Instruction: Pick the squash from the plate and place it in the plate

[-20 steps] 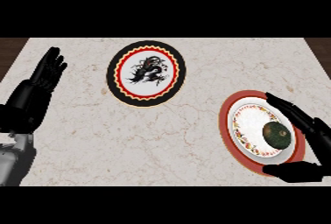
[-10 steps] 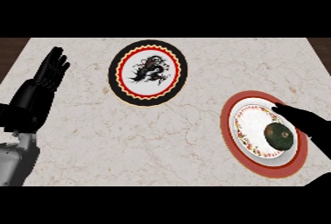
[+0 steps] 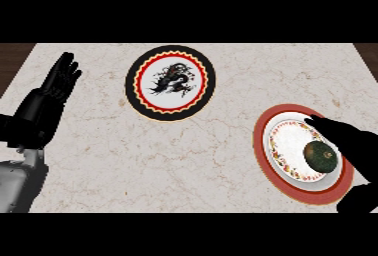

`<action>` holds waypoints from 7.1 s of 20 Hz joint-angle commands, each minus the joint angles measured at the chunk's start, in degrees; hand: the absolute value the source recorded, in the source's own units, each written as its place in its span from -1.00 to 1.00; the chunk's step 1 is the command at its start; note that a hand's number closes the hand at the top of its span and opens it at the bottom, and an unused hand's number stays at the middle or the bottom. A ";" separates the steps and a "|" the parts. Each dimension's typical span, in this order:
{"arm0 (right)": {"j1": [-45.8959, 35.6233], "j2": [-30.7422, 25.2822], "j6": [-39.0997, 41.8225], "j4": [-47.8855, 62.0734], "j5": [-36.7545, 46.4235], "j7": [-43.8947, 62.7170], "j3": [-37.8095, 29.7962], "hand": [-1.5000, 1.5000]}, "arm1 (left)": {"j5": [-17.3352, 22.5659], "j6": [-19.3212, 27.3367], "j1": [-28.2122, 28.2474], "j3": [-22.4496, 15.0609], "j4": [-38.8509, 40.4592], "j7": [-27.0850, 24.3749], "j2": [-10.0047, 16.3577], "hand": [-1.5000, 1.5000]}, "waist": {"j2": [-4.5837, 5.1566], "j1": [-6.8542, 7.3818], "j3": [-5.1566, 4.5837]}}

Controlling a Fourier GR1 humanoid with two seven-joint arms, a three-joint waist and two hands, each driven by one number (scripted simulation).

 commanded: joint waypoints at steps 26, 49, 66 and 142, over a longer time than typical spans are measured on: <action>-4.50 11.54 -2.49 30.40 26.67 -12.92 -1.68 -1.00 | -3.96 -8.93 1.85 7.98 1.42 -2.88 -4.14 0.00 | -0.02 0.03 0.01; -42.04 7.96 -16.95 62.79 23.00 -52.96 -10.40 1.00 | -6.51 -7.43 -5.55 1.41 -1.42 1.82 -8.82 0.00 | 3.28 9.07 0.46; -63.33 18.11 -4.05 83.65 11.02 -75.79 -15.34 1.00 | -6.60 -8.02 -2.49 3.79 -0.47 1.06 -7.10 0.00 | 1.46 5.28 0.06; -68.47 18.80 8.32 101.79 -6.17 -62.64 -28.59 -1.00 | -7.38 -9.21 -6.64 3.40 -1.34 2.86 -9.72 0.00 | 4.28 8.51 0.32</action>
